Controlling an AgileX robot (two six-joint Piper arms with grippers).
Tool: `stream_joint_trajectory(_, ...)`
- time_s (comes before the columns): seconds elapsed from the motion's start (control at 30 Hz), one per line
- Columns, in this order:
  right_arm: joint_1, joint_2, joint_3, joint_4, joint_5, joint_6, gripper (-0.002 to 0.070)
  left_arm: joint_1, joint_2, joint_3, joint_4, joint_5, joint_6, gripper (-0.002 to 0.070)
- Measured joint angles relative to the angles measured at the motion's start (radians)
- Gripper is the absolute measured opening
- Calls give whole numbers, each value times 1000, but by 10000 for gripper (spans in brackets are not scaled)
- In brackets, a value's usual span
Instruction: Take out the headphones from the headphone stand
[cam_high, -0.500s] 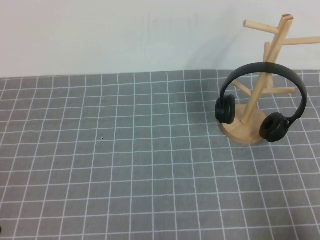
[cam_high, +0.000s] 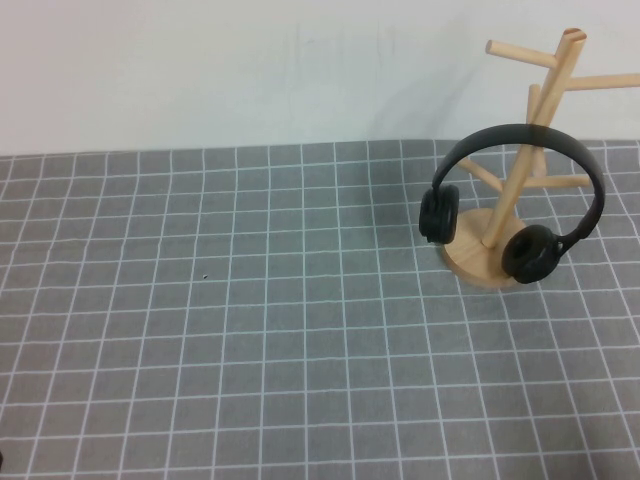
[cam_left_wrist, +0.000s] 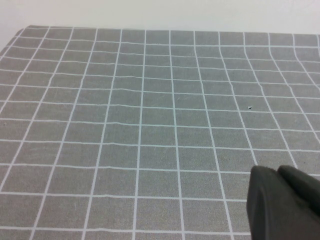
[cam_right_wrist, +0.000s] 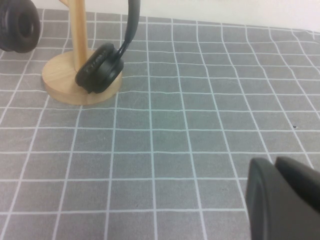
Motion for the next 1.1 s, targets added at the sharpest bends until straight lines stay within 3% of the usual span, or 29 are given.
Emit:
stream_joint_trajectory(0.87,0,0,0,1,-10,5,-8,0,0,0,0,0,0,-4)
stream_joint_trajectory(0.97,0,0,4,88,-67,33,-8,0,0,0,0,0,0,-4)
stream_joint_trajectory(1.1,0,0,4,332,-174,53,-8,0,0,0,0,0,0,-4)
